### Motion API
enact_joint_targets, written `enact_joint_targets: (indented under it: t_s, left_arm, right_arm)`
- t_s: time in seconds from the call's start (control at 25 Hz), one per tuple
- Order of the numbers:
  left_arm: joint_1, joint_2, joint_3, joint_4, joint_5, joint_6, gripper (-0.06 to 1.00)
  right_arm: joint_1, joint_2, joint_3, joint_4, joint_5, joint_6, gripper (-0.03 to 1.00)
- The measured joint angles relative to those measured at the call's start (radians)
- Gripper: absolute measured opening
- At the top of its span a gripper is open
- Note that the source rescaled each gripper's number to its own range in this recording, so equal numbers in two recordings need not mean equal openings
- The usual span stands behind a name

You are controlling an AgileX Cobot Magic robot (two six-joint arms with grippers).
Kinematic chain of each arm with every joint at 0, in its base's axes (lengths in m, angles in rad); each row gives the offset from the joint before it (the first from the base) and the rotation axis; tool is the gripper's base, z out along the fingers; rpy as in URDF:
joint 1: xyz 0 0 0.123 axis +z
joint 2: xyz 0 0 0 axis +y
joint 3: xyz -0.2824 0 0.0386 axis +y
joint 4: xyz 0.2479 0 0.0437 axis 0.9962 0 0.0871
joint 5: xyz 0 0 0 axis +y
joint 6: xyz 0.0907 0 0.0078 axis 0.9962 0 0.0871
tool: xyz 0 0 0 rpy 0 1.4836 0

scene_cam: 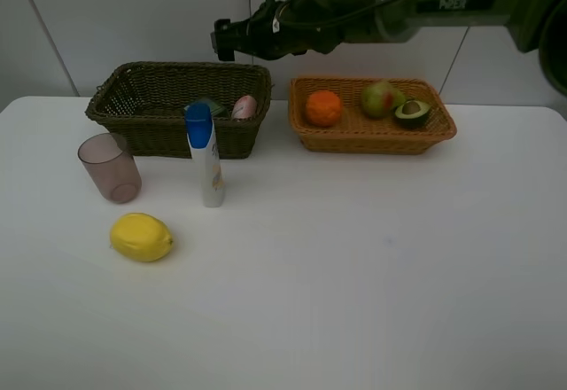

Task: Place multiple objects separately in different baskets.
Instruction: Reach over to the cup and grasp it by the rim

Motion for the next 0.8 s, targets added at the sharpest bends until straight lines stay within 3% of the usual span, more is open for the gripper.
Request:
enact_joint_targets:
  t_s: [0.4, 0.8]
  left_arm:
    - [0.000, 0.000, 0.000, 0.000, 0.000, 0.000, 0.89]
    - [0.000, 0.000, 0.000, 0.000, 0.000, 0.000, 0.89]
  right_arm:
    - [0.000, -0.173, 0.005, 0.000, 0.317, -0.010, 1.00]
    - [0.000, -0.457, 0.313, 0.000, 0.426, -0.025, 1.00]
